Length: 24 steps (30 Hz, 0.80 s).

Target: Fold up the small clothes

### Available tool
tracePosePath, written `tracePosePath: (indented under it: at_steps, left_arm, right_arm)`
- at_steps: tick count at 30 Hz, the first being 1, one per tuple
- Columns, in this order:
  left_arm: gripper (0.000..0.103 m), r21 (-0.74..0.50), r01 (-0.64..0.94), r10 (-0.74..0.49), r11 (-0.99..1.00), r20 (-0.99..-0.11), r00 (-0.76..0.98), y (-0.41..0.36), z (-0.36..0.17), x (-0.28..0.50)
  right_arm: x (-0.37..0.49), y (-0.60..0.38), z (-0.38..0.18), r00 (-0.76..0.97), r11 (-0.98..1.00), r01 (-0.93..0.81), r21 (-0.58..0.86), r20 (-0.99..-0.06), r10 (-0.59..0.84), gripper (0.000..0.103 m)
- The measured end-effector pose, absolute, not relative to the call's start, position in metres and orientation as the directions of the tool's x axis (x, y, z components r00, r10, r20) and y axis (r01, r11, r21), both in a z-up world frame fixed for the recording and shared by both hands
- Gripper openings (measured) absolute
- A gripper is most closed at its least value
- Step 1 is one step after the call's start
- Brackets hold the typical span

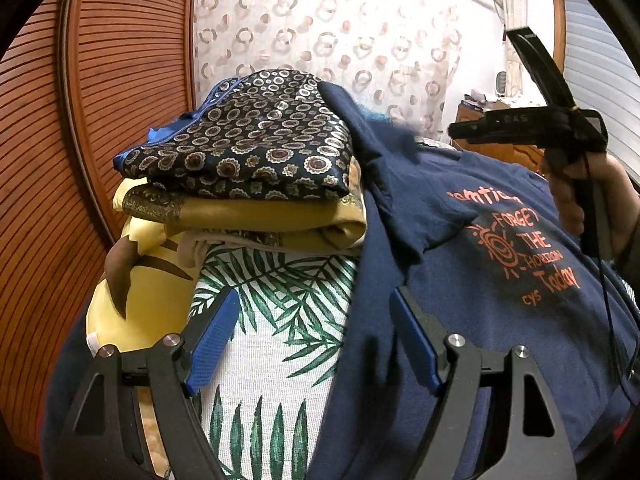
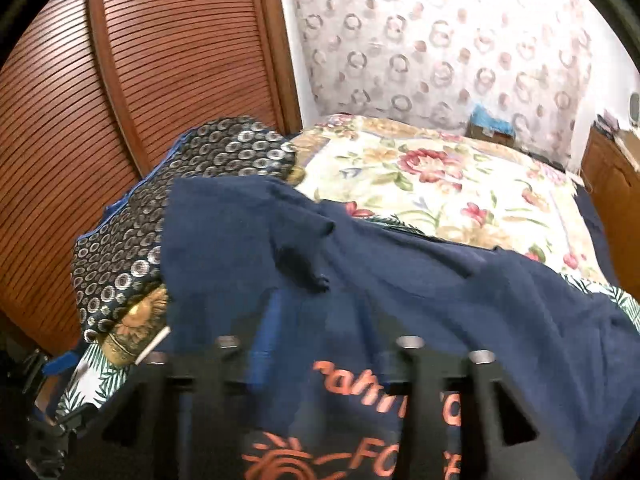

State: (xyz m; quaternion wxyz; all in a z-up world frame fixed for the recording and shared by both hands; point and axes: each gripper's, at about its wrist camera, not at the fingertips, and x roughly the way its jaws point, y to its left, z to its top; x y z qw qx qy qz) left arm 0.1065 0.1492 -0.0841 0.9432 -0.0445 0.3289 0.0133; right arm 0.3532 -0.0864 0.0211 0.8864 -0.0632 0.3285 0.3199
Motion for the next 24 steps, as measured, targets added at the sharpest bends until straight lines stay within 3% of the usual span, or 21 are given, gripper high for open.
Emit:
tracePosePath:
  at_steps: [5,11,24]
  left_arm:
    - [0.078,-0.069,-0.050,-0.005,0.996,-0.636,0.772,0.147,-0.086,0.109]
    - [0.078,-0.062,-0.054,0.001,0.997,-0.647,0.763,0.145,-0.086,0.110]
    - [0.078,-0.056,-0.022,-0.016,0.998,-0.596,0.803,0.126,-0.064,0.103]
  right_arm:
    - [0.351,-0.101,0.012,0.542,0.776,-0.625,0.088,-0.667,0.511,0.049]
    - [0.314,-0.148,0.008,0.534,0.756,-0.648,0.092,-0.653,0.537,0.049]
    - [0.255,-0.311,0.010,0.667,0.886,-0.457,0.078,-0.630,0.399,0.053]
